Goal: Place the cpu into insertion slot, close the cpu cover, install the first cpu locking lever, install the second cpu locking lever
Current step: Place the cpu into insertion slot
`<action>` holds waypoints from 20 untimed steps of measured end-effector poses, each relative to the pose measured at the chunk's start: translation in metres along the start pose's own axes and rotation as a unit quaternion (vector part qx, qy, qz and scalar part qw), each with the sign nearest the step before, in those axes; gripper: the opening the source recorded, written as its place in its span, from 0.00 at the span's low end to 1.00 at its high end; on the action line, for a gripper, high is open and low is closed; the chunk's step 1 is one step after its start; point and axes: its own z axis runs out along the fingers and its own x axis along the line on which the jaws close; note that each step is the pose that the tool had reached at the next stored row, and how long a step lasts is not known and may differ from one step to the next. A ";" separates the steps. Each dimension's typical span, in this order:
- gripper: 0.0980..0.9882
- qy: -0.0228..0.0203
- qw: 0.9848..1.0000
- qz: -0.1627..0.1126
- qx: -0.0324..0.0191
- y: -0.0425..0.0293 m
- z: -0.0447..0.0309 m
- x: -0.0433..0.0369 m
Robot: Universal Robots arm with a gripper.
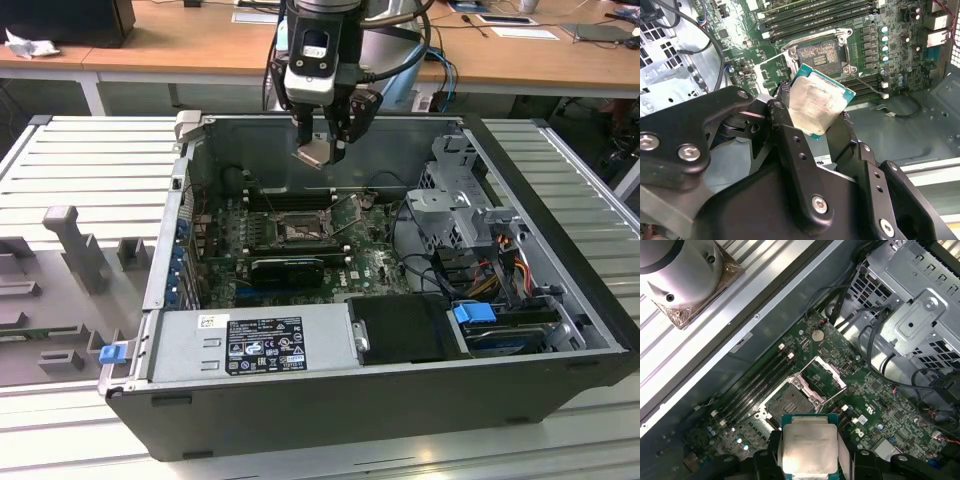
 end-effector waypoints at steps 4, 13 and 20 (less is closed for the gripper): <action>0.49 -0.001 1.000 0.010 0.000 -0.0001 0.0004 0.0000; 0.49 -0.006 0.997 0.071 -0.001 0.0000 0.0008 0.0000; 0.49 -0.009 0.995 0.101 -0.002 0.0000 0.0010 0.0000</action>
